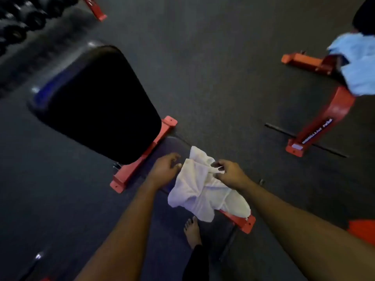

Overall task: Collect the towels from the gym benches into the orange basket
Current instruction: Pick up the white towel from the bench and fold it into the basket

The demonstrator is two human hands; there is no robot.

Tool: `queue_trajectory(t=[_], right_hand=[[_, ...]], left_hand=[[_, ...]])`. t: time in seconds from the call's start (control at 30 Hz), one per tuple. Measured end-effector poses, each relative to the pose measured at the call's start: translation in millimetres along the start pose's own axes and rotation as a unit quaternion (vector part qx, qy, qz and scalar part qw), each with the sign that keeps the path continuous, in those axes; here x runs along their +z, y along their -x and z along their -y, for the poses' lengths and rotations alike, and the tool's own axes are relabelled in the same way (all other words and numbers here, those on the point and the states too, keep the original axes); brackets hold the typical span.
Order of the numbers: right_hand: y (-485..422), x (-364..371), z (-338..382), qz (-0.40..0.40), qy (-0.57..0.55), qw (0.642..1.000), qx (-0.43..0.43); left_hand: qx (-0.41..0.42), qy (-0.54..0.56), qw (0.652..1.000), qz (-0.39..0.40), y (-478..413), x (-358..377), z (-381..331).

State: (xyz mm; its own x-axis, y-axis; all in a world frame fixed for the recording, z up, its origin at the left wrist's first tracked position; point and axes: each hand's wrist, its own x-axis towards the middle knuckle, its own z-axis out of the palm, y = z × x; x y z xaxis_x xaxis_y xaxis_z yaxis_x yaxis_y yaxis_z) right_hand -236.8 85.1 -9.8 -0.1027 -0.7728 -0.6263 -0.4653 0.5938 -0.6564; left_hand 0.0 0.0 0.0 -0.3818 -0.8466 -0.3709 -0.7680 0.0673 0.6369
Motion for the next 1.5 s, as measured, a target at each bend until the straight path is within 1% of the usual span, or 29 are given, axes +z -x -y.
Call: queue_trajectory(t=[0.07,0.17,0.2,0.23,0.3,0.33,0.4,0.43,0.5,0.53,0.57,0.6,0.63,0.7,0.77,0.83,0.9,0.97,1.03,1.1,1.13,1.23,1.4,1.43,1.5], right_hand=[[-45,13,-5,0.004,0.031,0.999,0.017],[-80,35,-12,0.019,0.128,0.992,-0.002],[-89,40,-15,0.024,0.150,0.988,0.001],[-98,44,-18,0.028,0.169,0.985,0.009],[-104,48,-18,0.041,0.191,0.980,0.035],[-103,47,-16,0.045,0.193,0.979,0.036],[-95,37,-6,0.040,0.195,0.980,0.002],[-90,29,1,0.037,0.202,0.979,-0.019],[-82,14,19,0.035,0.201,0.978,-0.054],[-76,2,32,0.036,0.190,0.979,-0.066],[-70,-11,45,0.036,0.179,0.980,-0.084],[-65,-23,58,0.032,0.172,0.979,-0.109],[-55,-39,72,0.023,0.166,0.977,-0.133],[-37,-68,95,0.007,0.151,0.975,-0.160],[-16,-98,115,-0.004,0.177,0.969,-0.171],[9,-126,133,-0.001,0.249,0.954,-0.166],[42,-151,147,-0.013,0.333,0.930,-0.154],[69,-173,154,-0.048,0.378,0.914,-0.141],[93,-197,155,-0.099,0.398,0.902,-0.133],[121,-225,149,-0.154,0.411,0.889,-0.134],[124,-234,148,-0.164,0.415,0.887,-0.122],[153,-261,142,-0.192,0.421,0.880,-0.103],[186,-284,133,-0.264,0.392,0.878,-0.075],[189,-288,132,-0.277,0.378,0.881,-0.069],[194,-295,131,-0.313,0.301,0.898,-0.068]], left_hand=[[-0.003,0.016,0.999,0.030,-42,17,24],[0.007,0.026,0.994,0.104,-69,53,41],[0.013,-0.004,0.991,0.130,-78,64,42],[0.006,-0.060,0.987,0.150,-85,77,46],[-0.006,-0.178,0.966,0.187,-94,88,49],[0.008,-0.209,0.956,0.205,-93,87,48],[0.034,-0.232,0.948,0.217,-92,73,44],[0.045,-0.221,0.951,0.212,-90,61,39],[0.048,-0.131,0.968,0.209,-85,38,20],[0.052,-0.084,0.971,0.216,-82,21,1],[0.062,-0.064,0.970,0.227,-82,9,-15],[0.076,-0.068,0.966,0.236,-82,-4,-31],[0.086,-0.094,0.962,0.241,-83,-18,-48],[0.111,-0.170,0.950,0.235,-84,-45,-74],[0.144,-0.185,0.954,0.188,-80,-73,-100],[0.175,-0.205,0.952,0.143,-69,-101,-130],[0.200,-0.220,0.950,0.095,-47,-128,-168],[0.222,-0.180,0.957,0.046,-21,-154,-210],[0.241,-0.149,0.959,-0.009,1,-179,-244],[0.258,-0.140,0.950,-0.104,31,-197,-273],[0.262,-0.127,0.946,-0.142,34,-208,-276],[0.254,-0.102,0.923,-0.271,65,-228,-301],[0.277,-0.073,0.855,-0.432,112,-256,-330],[0.279,-0.069,0.841,-0.459,119,-263,-333],[0.278,-0.079,0.814,-0.503,130,-278,-338]])
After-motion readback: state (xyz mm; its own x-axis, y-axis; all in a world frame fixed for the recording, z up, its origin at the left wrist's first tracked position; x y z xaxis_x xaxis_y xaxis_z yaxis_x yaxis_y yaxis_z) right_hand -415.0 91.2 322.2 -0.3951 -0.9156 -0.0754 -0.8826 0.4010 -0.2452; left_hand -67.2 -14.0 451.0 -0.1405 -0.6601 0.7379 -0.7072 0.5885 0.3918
